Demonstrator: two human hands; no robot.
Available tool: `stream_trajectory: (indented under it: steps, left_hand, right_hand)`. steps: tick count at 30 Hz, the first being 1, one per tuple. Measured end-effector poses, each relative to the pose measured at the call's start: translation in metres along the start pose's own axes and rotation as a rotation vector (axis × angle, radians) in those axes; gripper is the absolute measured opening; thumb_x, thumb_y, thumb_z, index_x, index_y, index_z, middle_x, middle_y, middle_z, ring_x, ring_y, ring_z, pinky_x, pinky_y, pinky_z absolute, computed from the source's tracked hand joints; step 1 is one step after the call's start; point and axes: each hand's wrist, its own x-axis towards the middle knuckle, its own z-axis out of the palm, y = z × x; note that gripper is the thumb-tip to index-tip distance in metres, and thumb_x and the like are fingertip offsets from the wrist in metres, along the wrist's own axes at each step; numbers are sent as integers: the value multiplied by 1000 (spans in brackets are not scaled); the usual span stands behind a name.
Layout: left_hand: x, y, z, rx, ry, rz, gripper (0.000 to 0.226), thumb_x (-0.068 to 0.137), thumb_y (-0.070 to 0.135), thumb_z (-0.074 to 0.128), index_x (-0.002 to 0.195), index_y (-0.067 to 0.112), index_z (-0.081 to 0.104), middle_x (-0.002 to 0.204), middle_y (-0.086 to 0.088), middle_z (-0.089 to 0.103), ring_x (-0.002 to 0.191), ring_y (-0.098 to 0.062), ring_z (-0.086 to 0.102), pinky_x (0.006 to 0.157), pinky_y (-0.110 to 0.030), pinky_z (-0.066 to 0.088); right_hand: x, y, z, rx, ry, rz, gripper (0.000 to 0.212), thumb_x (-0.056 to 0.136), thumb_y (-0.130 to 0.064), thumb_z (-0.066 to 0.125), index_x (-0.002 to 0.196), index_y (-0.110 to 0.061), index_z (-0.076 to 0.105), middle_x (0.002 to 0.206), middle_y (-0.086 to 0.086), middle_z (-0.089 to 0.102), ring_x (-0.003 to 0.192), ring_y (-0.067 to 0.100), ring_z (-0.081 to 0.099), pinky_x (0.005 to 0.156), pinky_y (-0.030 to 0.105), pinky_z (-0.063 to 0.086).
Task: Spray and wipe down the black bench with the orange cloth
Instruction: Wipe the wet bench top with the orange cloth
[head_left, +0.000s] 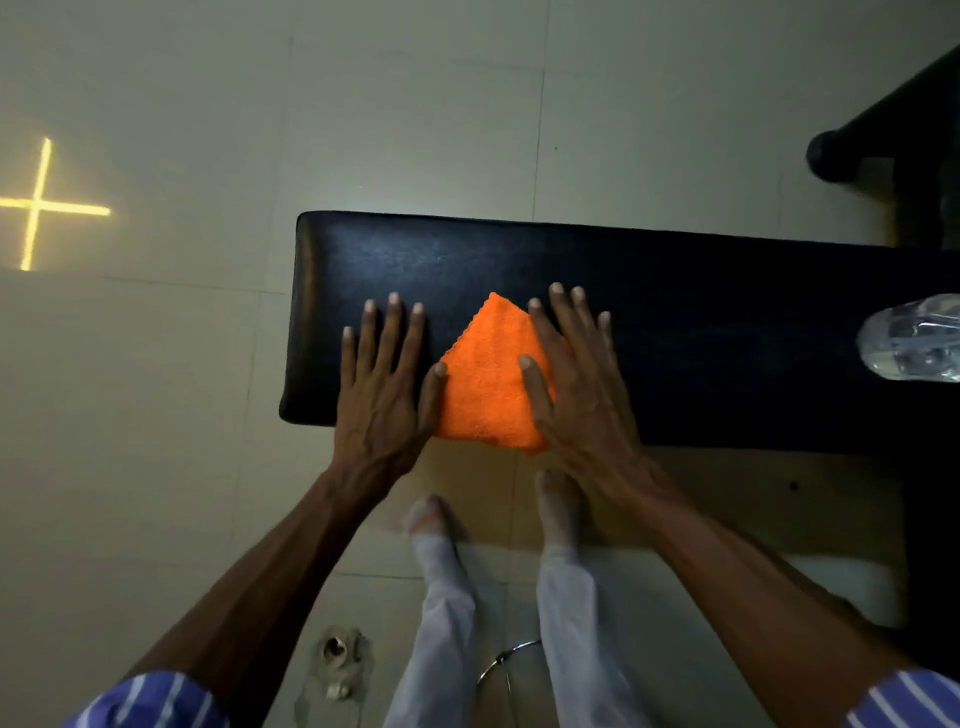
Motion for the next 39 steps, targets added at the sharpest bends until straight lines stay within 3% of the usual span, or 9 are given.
stream_trajectory:
  steps: [4,10,16,22,25,28,31,34,39]
  left_hand:
    - [7,-13,0,-7,-10,41,64,108,43,28,164,15,21,174,-10,11,162,-31,4,130,-55,9]
    - [14,-9,1,-2,-2,78,62,109,41,29,164,14,20,174,-11,10,162,-31,2,130,-55,8]
    - [21,-1,-2,4,5,129,62,110,43,27,165,16,18,174,-10,8,162,-29,0,131,-54,6]
    - [26,0,-4,-9,-2,91,63,109,44,25,165,15,18,174,-10,8,162,-29,0,130,-54,6]
    - [22,-1,-2,-6,-5,102,63,110,45,24,165,16,16,175,-9,6,162,-28,-3,131,-54,6]
    - [19,0,-1,-11,-9,109,63,110,45,23,165,16,15,175,-7,4,162,-27,-4,131,-53,5]
    - [19,3,-2,-11,-15,111,62,110,44,24,165,16,16,175,-8,5,162,-28,-3,130,-54,7]
    - [22,10,-4,-22,-29,126,63,109,45,23,165,15,17,175,-8,6,162,-28,-3,130,-54,6]
    - [28,25,-8,-15,-64,149,64,109,46,21,165,16,14,175,-7,1,162,-26,-7,131,-51,1]
  right_hand:
    - [-11,-19,40,-154,-40,-154,60,112,-38,46,166,-17,33,176,14,21,165,34,16,131,64,15]
    - [-15,9,40,-263,-41,-234,62,114,-44,33,169,-19,22,179,10,15,167,28,11,134,56,9]
    - [-4,-6,38,-220,82,181,63,112,-40,35,168,-14,24,178,11,16,166,30,12,135,55,8]
    - [-16,25,26,-307,-100,-189,65,112,-45,35,169,-18,20,178,12,14,166,30,10,134,56,12]
    - [-2,51,6,-285,-11,34,64,112,-43,35,169,-16,22,178,10,15,166,30,11,134,56,13]
    - [-11,19,20,-244,123,236,62,113,-38,35,168,-12,24,178,12,17,166,32,13,135,55,9]
    - [-42,-4,40,-249,53,74,61,113,-36,32,169,-12,22,178,13,16,166,32,12,134,55,12]
    - [-53,28,26,-329,-65,-126,62,114,-39,29,169,-14,19,179,12,13,166,29,11,135,51,11]
    - [-35,56,-2,-318,-9,156,66,112,-42,32,169,-12,18,179,12,12,166,29,10,136,51,7]
